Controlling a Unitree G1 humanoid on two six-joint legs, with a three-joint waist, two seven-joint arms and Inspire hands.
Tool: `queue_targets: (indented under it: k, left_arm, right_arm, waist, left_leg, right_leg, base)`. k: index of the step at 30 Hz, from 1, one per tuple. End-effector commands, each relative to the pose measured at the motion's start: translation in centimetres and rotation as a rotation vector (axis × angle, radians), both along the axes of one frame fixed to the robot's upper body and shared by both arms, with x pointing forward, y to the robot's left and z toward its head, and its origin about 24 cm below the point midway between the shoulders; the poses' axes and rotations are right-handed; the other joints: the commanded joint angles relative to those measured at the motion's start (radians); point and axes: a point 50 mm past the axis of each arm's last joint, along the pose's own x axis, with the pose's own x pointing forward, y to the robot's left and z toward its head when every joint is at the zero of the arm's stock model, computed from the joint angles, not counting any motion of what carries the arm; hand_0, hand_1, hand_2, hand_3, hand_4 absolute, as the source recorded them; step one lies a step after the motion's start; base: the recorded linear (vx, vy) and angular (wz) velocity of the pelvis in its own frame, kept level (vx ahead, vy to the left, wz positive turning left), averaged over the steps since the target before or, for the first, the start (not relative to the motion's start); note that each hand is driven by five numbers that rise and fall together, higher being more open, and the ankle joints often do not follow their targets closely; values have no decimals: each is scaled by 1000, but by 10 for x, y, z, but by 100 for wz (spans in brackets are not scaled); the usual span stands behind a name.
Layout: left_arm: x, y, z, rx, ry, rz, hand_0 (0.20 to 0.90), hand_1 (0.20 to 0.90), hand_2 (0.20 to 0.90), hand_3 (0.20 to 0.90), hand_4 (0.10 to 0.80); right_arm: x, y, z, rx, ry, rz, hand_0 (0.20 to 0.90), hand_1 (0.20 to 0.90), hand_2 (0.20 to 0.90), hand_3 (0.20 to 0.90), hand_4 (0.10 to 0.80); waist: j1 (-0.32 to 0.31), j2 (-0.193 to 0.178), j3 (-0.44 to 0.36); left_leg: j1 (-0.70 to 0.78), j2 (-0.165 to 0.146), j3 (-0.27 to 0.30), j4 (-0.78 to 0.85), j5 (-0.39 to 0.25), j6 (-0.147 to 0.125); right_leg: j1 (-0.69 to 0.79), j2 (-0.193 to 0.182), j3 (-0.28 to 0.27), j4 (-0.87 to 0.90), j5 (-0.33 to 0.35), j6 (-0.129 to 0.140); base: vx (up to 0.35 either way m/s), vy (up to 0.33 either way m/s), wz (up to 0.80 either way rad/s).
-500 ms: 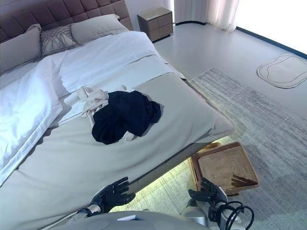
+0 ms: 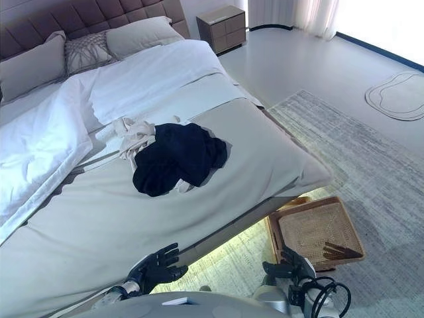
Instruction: Pick up the clothes from the bed and place them into the basket
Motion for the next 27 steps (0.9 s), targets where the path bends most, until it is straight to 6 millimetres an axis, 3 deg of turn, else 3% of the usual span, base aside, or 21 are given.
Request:
queue_targets:
  k: [1,11,13,16,18,19,21,24,27]
  left_arm:
    - [32,10,19,24,-165,-27,900,900,900,900,800]
    - [38,12,26,43,-198,-58,900,900,900,900,800]
    - [46,13,32,57,-223,-89,900,900,900,900,800]
    - [49,13,34,65,-231,-109,900,900,900,900,800]
    - [54,11,38,68,-263,-151,900,900,900,900,800]
    - [54,11,38,68,-263,-151,900,900,900,900,800]
    - [58,8,40,63,-281,-191,900,900,900,900,800]
    - [58,9,41,65,-278,-210,900,900,900,900,800]
    - [65,14,46,43,-278,-232,900,900,900,900,800]
  right_arm:
    - [44,3,18,-70,-176,20,900,900,900,900,800]
    - [75,8,41,-108,-284,218,900,900,900,900,800]
    - [110,10,73,-130,-415,307,900,900,900,900,800]
    - [121,8,85,-146,-471,322,900,900,900,900,800]
    - [145,3,118,-225,-607,433,900,900,900,900,800]
    - [145,3,118,-225,-607,433,900,900,900,900,800]
    - [172,-4,156,-428,-710,538,900,900,900,900,800]
    - [190,-3,180,-587,-770,611,900,900,900,900,800]
    - [210,3,214,-748,-828,640,900,900,900,900,800]
  waist:
    - [7,-63,-16]
    - [29,-68,-3]
    - [54,-76,9]
    - [60,-78,13]
    - [69,-86,32]
    - [68,-86,30]
    - [92,-87,45]
    - [106,-85,52]
    - [119,-80,66]
  left_leg:
    - [-53,-72,-31,70,-94,23]
    - [-65,-71,-50,80,-92,20]
    - [-89,-66,-61,106,-92,13]
    - [-103,-64,-60,125,-96,11]
    - [-151,-64,-35,213,-118,4]
    - [-153,-64,-36,215,-119,4]
    - [-178,-83,-53,245,-129,16]
    - [-174,-89,-55,251,-138,29]
    - [-189,-82,-60,265,-142,63]
  right_leg:
    - [-6,-46,42,106,-112,19]
    - [-5,-53,26,110,-113,16]
    - [-15,-60,12,118,-113,8]
    - [-24,-64,8,123,-113,4]
    - [-38,-87,-14,146,-111,-5]
    - [-39,-87,-15,147,-111,-5]
    - [-60,-107,-16,180,-111,-4]
    - [-72,-116,-15,229,-130,1]
    - [-156,-126,-11,471,-177,5]
  base:
    - [-7,18,6]
    - [-4,-11,5]
    - [-53,-37,11]
    - [-50,0,21]
    - [-79,55,17]
    - [-70,111,38]
    - [-40,151,42]
    - [25,108,15]
    - [21,104,11]
